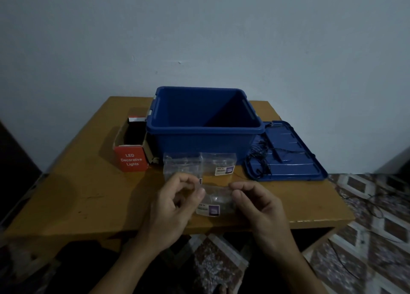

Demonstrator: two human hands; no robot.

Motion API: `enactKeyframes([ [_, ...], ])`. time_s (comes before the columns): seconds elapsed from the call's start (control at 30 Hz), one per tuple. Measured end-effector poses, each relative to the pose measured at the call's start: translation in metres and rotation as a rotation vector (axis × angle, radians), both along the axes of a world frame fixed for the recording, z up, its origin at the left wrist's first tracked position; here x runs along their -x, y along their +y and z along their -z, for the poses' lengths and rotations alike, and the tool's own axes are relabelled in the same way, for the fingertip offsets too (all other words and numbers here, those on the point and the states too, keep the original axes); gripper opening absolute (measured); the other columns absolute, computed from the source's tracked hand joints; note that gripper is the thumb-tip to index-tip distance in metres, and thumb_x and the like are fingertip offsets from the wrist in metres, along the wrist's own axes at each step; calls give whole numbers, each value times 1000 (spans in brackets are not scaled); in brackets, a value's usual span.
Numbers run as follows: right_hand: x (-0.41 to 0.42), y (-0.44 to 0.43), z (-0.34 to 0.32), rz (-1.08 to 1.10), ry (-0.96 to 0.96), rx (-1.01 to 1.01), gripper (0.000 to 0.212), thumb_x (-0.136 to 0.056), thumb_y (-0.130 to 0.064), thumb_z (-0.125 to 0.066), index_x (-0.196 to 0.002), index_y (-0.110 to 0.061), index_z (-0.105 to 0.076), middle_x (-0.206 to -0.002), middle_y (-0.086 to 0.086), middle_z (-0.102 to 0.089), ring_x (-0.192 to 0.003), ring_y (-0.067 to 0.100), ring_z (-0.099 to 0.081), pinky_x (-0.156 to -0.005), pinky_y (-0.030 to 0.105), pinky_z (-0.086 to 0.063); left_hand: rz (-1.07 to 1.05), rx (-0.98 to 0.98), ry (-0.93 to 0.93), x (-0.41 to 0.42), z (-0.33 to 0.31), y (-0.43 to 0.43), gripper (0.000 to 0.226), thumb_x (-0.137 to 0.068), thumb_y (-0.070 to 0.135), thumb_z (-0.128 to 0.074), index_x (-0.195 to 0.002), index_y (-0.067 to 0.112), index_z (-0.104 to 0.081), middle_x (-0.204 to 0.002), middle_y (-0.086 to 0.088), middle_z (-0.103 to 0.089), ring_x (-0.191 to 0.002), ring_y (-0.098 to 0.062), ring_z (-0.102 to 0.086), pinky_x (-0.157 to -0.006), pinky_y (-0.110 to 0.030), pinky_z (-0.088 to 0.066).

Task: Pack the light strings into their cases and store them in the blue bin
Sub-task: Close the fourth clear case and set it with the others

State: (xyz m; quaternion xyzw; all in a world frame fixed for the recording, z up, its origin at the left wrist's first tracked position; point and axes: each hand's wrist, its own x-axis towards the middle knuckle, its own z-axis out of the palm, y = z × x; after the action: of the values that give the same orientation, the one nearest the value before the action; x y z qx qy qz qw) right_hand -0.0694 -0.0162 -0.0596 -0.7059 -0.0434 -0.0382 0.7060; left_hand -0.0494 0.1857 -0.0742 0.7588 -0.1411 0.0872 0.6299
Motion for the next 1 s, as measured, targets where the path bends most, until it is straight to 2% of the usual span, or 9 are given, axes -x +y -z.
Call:
enactKeyframes([
  [0.07,0,1,0,5,-16,1,13,-87,-31,-66,-96,-27,-74,-102,5,-73,-91,26,-68,-73,36,-57,-5,-6,1,-1,0,1,24,-87,54,-59,-104,36,-63,-96,2,-70,-61,-3,-59,-53,-19,-45],
  [0.13,1,3,0,17,-40,16,10,-88,-30,-66,-93,-26,-73,-98,7,-72,-89,29,-66,-72,37,-55,-4,3,-7,0,-2,1,27,-88,51,-59,-106,32,-66,-96,2,-71,-59,3,-59,-54,-12,-43],
  [0.27,0,7,-4,45,-76,51,8,-91,-29,-64,-88,-26,-72,-89,7,-70,-80,26,-64,-67,36,-54,23,73,18,2,-5,1,23,-87,48,-60,-102,32,-67,-101,-2,-73,-44,-12,-56,-43,-35,-47],
  [0.33,-1,7,-6,41,-89,88,9,-93,-27,-64,-88,-26,-71,-88,6,-70,-81,28,-65,-67,40,-55,14,84,8,1,-6,2,17,-88,44,-62,-99,31,-68,-104,-1,-73,-42,-20,-57,-42,-39,-47],
  [0.47,-3,8,-5,17,-99,117,14,-95,-13,-66,-86,-23,-70,-92,6,-71,-84,30,-66,-68,43,-55,9,130,30,1,-8,4,9,-88,31,-66,-94,26,-70,-106,-4,-73,-48,-27,-64,-43,-23,-45],
  [0.53,-3,8,-3,8,-88,120,19,-95,-8,-66,-83,-22,-70,-90,6,-70,-82,33,-64,-66,46,-54,28,125,37,1,-9,4,16,-84,39,-65,-93,26,-70,-108,-4,-73,-51,-28,-66,-43,-26,-46],
  [0.67,-1,10,1,-18,-78,149,17,-97,-16,-64,-81,-21,-67,-83,7,-67,-77,31,-61,-63,34,-48,20,91,54,0,-9,5,19,-87,42,-67,-93,24,-67,-102,-3,-74,-51,-28,-66,-43,-28,-46],
  [0.83,-1,12,1,21,-4,107,15,-95,-13,-65,-90,-26,-62,-89,7,-67,-82,32,-62,-66,47,-54,18,57,134,-3,-9,4,17,-85,30,-69,-95,16,-67,-88,-2,-74,-47,-24,-63,-44,-18,-42],
  [1.0,-1,11,2,24,37,143,13,-95,-18,-66,-87,-28,-67,-89,8,-69,-85,35,-64,-71,51,-55,44,76,112,-4,-6,4,23,-79,45,-64,-87,24,-71,-68,-11,-65,-47,-26,-61,-45,-19,-42],
])
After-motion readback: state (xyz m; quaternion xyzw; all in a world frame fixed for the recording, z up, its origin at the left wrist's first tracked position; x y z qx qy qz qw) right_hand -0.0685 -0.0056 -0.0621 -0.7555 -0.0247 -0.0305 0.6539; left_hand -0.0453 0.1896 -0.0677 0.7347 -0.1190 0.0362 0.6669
